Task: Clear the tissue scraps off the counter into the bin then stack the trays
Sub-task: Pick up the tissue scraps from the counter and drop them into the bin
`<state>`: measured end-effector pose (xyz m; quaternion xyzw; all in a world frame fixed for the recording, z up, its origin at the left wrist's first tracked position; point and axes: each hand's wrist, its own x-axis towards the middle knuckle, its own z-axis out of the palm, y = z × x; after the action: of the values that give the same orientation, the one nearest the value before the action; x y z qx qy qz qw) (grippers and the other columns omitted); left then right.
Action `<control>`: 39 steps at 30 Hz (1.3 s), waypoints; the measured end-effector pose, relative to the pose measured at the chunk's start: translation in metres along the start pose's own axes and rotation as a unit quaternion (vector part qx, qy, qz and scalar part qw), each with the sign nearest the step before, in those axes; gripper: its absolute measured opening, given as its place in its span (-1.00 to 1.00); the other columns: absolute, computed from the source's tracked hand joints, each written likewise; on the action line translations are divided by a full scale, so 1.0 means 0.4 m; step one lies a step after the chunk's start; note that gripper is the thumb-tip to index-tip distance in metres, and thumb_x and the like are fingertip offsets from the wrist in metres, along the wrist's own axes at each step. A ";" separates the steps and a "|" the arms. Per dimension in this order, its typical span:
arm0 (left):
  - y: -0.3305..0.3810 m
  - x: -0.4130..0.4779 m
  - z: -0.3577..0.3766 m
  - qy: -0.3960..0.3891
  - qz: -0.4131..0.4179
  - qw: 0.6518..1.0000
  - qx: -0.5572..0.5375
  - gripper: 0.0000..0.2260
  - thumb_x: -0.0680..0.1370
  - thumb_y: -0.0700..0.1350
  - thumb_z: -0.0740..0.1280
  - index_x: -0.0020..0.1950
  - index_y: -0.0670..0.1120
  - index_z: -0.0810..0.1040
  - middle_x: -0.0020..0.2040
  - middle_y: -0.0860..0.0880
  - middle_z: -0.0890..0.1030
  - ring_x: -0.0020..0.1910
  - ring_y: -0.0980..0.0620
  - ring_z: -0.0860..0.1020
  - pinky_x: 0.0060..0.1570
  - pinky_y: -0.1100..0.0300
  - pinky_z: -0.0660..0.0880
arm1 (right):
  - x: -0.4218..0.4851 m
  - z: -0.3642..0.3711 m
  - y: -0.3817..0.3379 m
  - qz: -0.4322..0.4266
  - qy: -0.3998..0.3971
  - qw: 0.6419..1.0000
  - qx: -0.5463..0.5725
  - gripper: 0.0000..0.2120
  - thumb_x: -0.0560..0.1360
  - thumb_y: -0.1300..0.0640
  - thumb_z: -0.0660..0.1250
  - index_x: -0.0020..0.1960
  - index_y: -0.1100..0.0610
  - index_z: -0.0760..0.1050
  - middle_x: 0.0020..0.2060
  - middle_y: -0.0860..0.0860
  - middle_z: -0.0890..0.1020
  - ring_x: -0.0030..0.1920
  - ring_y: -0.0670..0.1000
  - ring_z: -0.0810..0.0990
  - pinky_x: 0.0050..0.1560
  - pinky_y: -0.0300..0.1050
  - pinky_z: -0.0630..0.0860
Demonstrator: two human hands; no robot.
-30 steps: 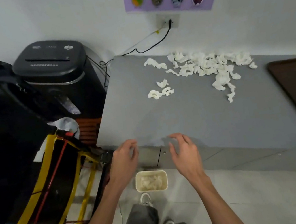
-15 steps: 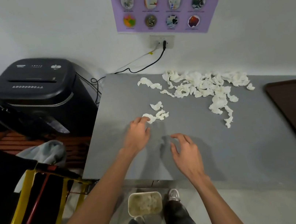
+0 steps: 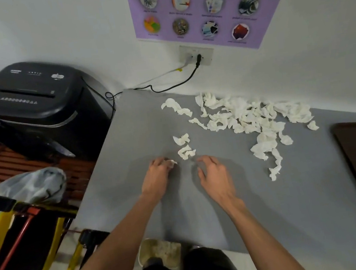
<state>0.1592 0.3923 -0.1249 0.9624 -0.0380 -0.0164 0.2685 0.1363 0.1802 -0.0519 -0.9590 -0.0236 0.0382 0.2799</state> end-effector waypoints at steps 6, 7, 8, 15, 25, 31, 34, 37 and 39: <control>0.008 -0.049 -0.013 0.020 -0.021 0.999 0.043 -0.81 0.54 -0.30 0.44 0.08 -0.10 0.74 0.05 -0.11 0.69 0.05 -0.20 0.61 0.08 0.04 0.54 | 0.104 0.068 -0.012 -0.054 -0.050 0.996 -0.042 -0.59 0.63 0.21 0.29 0.43 -0.08 0.50 0.41 -0.01 0.52 0.27 0.17 0.59 0.20 0.08 0.58; 0.010 -0.054 -0.015 0.013 -0.025 0.999 0.043 -0.81 0.53 -0.30 0.45 0.07 -0.08 0.75 0.03 -0.11 0.68 0.03 -0.19 0.61 0.04 0.05 0.54 | 0.122 0.083 -0.014 -0.066 -0.059 0.994 -0.057 -0.55 0.62 0.24 0.28 0.45 -0.10 0.48 0.44 -0.01 0.49 0.29 0.16 0.57 0.21 0.08 0.57; 0.011 -0.059 -0.018 0.010 -0.028 0.999 0.041 -0.81 0.53 -0.30 0.46 0.06 -0.07 0.75 0.01 -0.10 0.68 0.02 -0.18 0.61 0.02 0.06 0.54 | 0.137 0.099 -0.012 -0.080 -0.072 0.991 -0.077 -0.50 0.60 0.30 0.27 0.46 -0.09 0.47 0.47 -0.01 0.46 0.32 0.16 0.55 0.23 0.08 0.56; -0.004 -0.105 -0.023 0.024 -0.096 0.994 -0.052 -0.85 0.53 -0.18 0.49 0.05 0.01 0.74 -0.01 -0.07 0.73 -0.02 -0.16 0.69 0.00 0.08 0.61 | 0.141 0.160 0.053 -0.096 -0.109 0.983 -0.113 -0.65 0.60 0.40 0.21 0.32 0.24 0.58 0.26 0.19 0.60 0.33 0.23 0.51 0.33 0.04 0.48; -0.016 -0.269 -0.080 0.058 -0.134 0.979 -0.143 -0.90 0.50 -0.13 0.56 -0.01 -0.01 0.73 -0.09 0.06 0.76 -0.06 0.09 0.71 -0.04 0.27 0.52 | -0.117 0.139 0.013 0.036 0.001 0.998 0.044 -0.77 0.50 0.42 0.37 -0.10 0.15 0.71 -0.08 0.06 0.70 -0.01 0.10 0.66 0.04 -0.27 0.44; -0.070 -0.453 -0.153 0.067 -0.116 0.970 -0.201 -0.90 0.50 -0.15 0.56 -0.01 0.01 0.74 -0.15 0.23 0.69 -0.15 0.41 0.61 -0.09 0.56 0.40 | -0.408 0.200 -0.114 0.062 0.088 0.987 0.123 -0.82 0.54 0.29 0.48 0.05 0.05 0.76 -0.01 -0.06 0.74 -0.04 -0.12 0.67 0.13 -0.38 0.50; -0.117 -0.571 -0.176 0.069 -0.092 0.965 -0.234 -0.88 0.53 -0.17 0.53 0.02 0.02 0.74 -0.08 0.23 0.71 -0.08 0.32 0.65 -0.01 0.40 0.53 | -0.539 0.268 -0.164 0.082 0.106 0.983 0.124 -0.84 0.54 0.23 0.51 0.04 0.00 0.75 -0.04 -0.10 0.74 -0.10 -0.17 0.68 0.07 -0.42 0.52; -0.152 -0.695 -0.197 0.047 -0.082 0.969 -0.230 -0.83 0.57 -0.22 0.47 0.08 0.02 0.75 0.03 0.20 0.73 0.01 0.27 0.66 0.07 0.43 0.51 | -0.660 0.327 -0.204 0.126 0.098 0.975 0.152 -0.84 0.57 0.20 0.50 0.06 -0.02 0.75 -0.03 -0.11 0.73 -0.10 -0.19 0.68 0.06 -0.33 0.58; -0.182 -0.769 -0.198 0.025 -0.088 0.971 -0.219 -0.81 0.59 -0.22 0.45 0.09 0.03 0.75 0.04 0.17 0.72 0.04 0.29 0.64 0.06 0.48 0.47 | -0.727 0.365 -0.215 0.144 0.092 0.972 0.163 -0.84 0.57 0.20 0.49 0.05 -0.04 0.75 -0.05 -0.12 0.72 -0.10 -0.18 0.68 0.04 -0.29 0.60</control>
<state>-0.1385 0.5204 -0.0912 0.8797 0.0576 -0.0241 0.4714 -0.1682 0.3115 -0.1108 -0.8933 0.1474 -0.0073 0.4245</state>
